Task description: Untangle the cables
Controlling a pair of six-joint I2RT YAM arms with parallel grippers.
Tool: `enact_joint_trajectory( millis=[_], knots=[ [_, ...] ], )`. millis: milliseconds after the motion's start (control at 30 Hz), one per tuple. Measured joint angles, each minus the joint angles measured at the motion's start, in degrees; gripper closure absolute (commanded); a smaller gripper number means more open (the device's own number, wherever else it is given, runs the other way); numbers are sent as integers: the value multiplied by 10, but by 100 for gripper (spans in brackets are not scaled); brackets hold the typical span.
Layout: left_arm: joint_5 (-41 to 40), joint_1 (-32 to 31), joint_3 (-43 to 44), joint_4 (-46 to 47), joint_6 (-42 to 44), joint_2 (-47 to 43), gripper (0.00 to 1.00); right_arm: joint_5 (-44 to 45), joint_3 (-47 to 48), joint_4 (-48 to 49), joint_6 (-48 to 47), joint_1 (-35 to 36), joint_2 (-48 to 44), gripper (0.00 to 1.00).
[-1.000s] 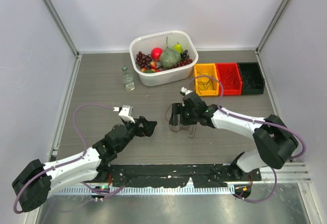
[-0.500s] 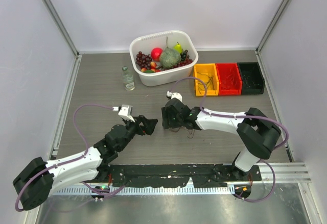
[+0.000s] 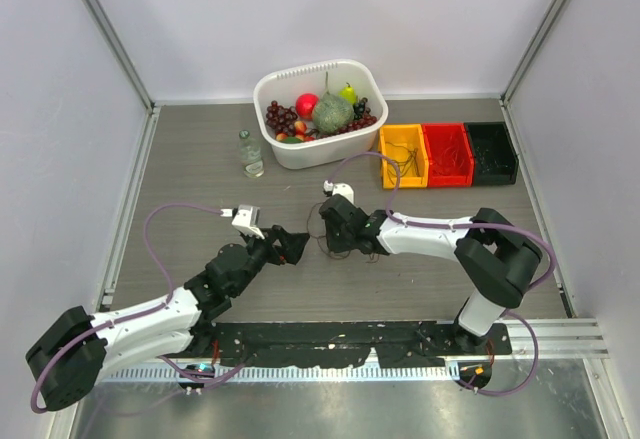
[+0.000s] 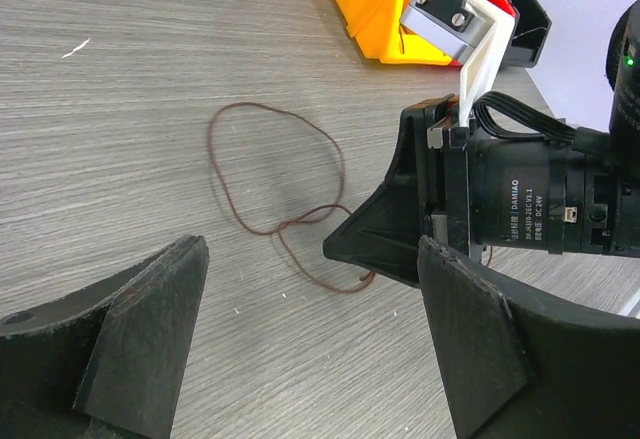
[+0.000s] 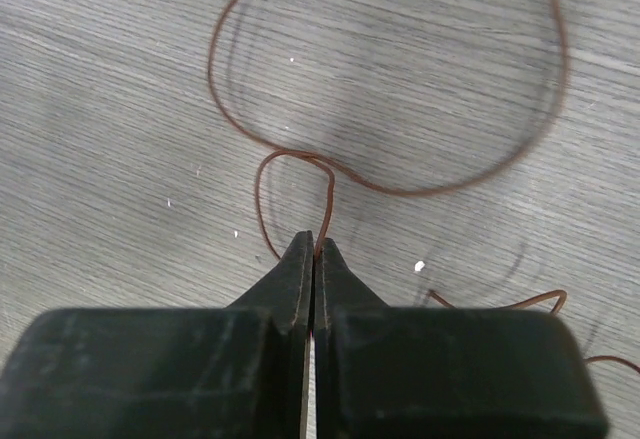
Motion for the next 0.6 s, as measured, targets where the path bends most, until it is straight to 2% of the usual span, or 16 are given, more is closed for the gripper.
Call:
enact_joint_trajectory(
  millis=[133, 267, 333, 400, 533, 600],
  knots=[
    [0, 0, 0, 4, 0, 0, 11, 10, 0, -4, -3, 0, -5, 99],
    [0, 0, 0, 6, 0, 0, 11, 25, 2, -23, -11, -2, -50, 99],
    [0, 0, 0, 7, 0, 0, 11, 24, 9, -29, -14, -7, -74, 95],
    [0, 0, 0, 7, 0, 0, 11, 14, 22, -29, -17, -13, -85, 71],
    [0, 0, 0, 7, 0, 0, 12, -22, 37, -23, -29, -20, -68, 50],
    [0, 0, 0, 7, 0, 0, 12, -39, 37, -21, -35, -21, -48, 43]
  ],
)
